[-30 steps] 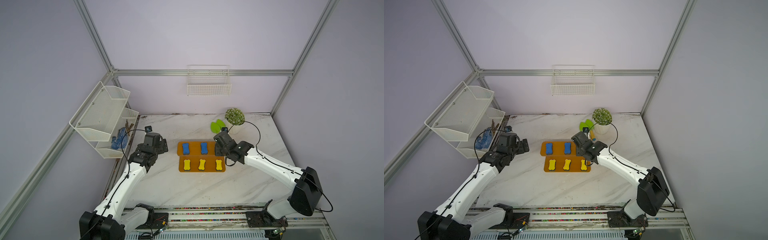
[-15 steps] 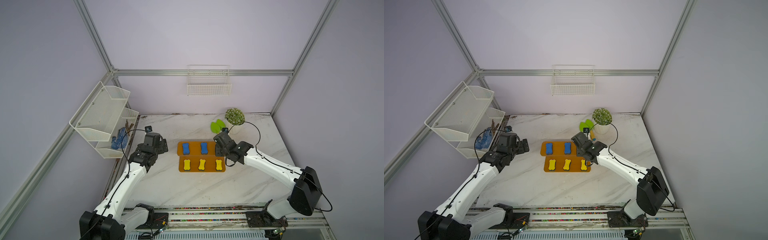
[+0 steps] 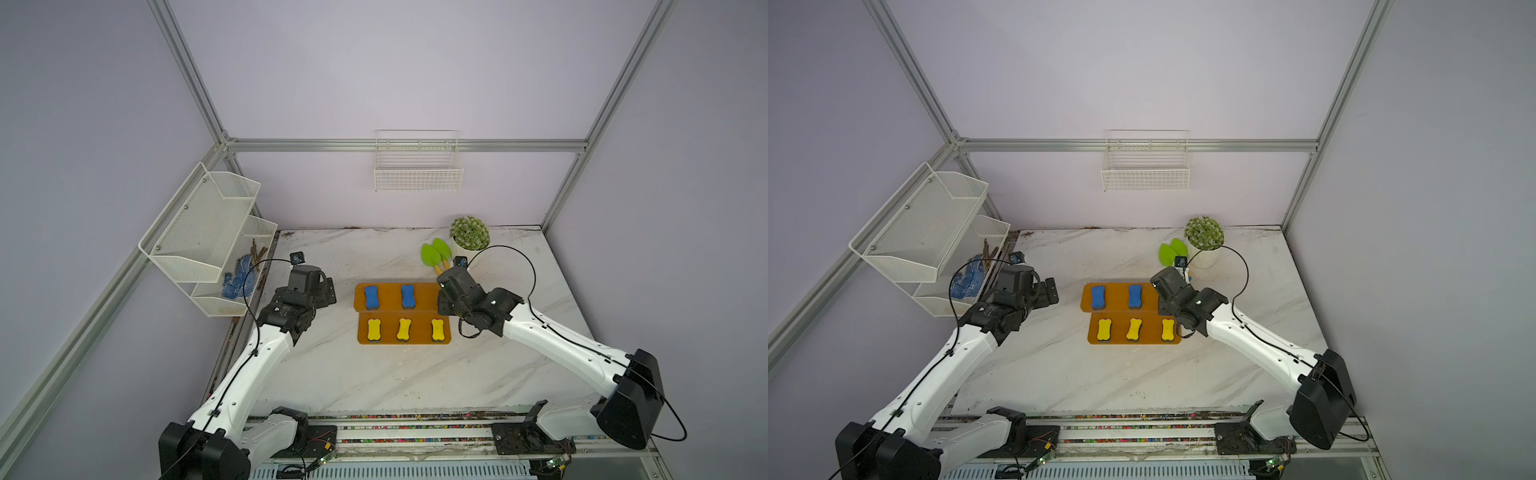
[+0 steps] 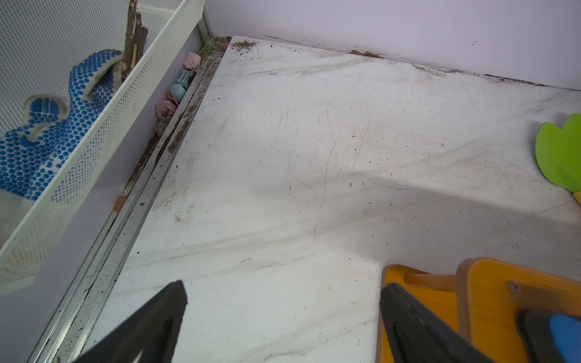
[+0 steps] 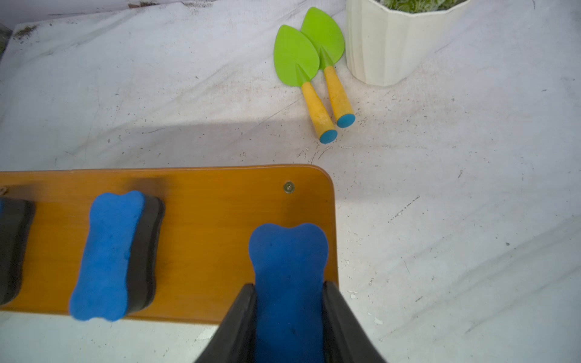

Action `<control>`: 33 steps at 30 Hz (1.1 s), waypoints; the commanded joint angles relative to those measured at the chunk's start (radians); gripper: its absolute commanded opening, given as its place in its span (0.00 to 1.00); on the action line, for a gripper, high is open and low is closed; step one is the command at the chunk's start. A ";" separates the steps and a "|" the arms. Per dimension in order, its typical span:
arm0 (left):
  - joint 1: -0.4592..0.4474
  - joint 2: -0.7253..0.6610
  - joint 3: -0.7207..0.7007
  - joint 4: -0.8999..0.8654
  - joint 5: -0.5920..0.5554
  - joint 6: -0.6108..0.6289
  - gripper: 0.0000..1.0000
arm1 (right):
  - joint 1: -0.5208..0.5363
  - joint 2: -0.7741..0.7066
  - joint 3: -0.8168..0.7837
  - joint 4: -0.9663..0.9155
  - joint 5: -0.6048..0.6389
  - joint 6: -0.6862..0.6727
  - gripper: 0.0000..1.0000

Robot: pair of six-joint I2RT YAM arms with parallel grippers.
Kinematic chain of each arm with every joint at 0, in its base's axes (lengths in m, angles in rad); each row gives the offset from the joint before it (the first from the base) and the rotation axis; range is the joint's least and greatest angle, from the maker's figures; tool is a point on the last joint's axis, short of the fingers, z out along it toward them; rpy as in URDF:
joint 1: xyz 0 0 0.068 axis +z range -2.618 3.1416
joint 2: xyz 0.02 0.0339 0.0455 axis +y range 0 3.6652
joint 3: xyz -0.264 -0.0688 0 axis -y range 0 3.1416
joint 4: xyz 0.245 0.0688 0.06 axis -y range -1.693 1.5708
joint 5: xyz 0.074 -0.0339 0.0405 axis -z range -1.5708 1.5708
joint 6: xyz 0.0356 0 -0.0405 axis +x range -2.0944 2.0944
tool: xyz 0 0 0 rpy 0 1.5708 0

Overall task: Remove the whiteboard erasers from the shelf
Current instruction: Pick up the whiteboard eraser from the shelf, then place the whiteboard eraser at the center of the board.

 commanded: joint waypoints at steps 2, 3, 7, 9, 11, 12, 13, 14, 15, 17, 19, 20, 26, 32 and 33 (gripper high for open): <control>-0.012 -0.028 0.000 0.012 0.001 -0.011 1.00 | 0.051 -0.089 -0.054 -0.060 0.018 0.081 0.34; -0.015 -0.029 0.000 0.012 0.002 -0.011 1.00 | 0.067 -0.107 -0.069 -0.070 0.019 0.103 0.34; -0.018 -0.031 0.000 0.012 0.008 -0.011 1.00 | 0.150 -0.160 -0.130 -0.110 0.031 0.201 0.34; -0.020 -0.032 0.000 0.012 0.009 -0.012 1.00 | 0.208 -0.177 -0.161 -0.145 0.045 0.264 0.33; -0.021 -0.036 0.000 0.012 0.011 -0.012 1.00 | 0.263 -0.192 -0.191 -0.171 0.058 0.327 0.33; -0.021 -0.038 0.001 0.012 0.011 -0.013 1.00 | 0.294 -0.198 -0.209 -0.178 0.062 0.363 0.33; -0.021 -0.041 0.000 0.012 0.010 -0.012 1.00 | 0.319 -0.201 -0.221 -0.182 0.064 0.391 0.32; -0.023 -0.043 -0.002 0.012 0.011 -0.013 1.00 | 0.343 -0.203 -0.231 -0.195 0.071 0.423 0.33; -0.023 -0.046 -0.003 0.012 0.011 -0.012 1.00 | 0.364 -0.201 -0.241 -0.205 0.079 0.451 0.33; -0.023 -0.050 -0.004 0.012 0.011 -0.012 1.00 | 0.396 -0.198 -0.266 -0.195 0.078 0.489 0.32; -0.024 -0.051 -0.003 0.012 0.010 -0.011 1.00 | 0.422 -0.183 -0.299 -0.148 0.059 0.510 0.32; -0.024 -0.052 -0.003 0.012 0.010 -0.011 1.00 | 0.429 -0.167 -0.315 -0.130 0.046 0.522 0.32; -0.024 -0.055 -0.006 0.012 0.004 -0.008 1.00 | 0.458 -0.099 -0.388 -0.039 0.002 0.556 0.32; -0.025 -0.048 -0.004 0.012 0.005 -0.008 1.00 | 0.458 -0.068 -0.447 0.020 -0.035 0.561 0.32; -0.025 -0.046 -0.003 0.012 0.005 -0.008 1.00 | 0.458 -0.063 -0.454 0.029 -0.043 0.563 0.32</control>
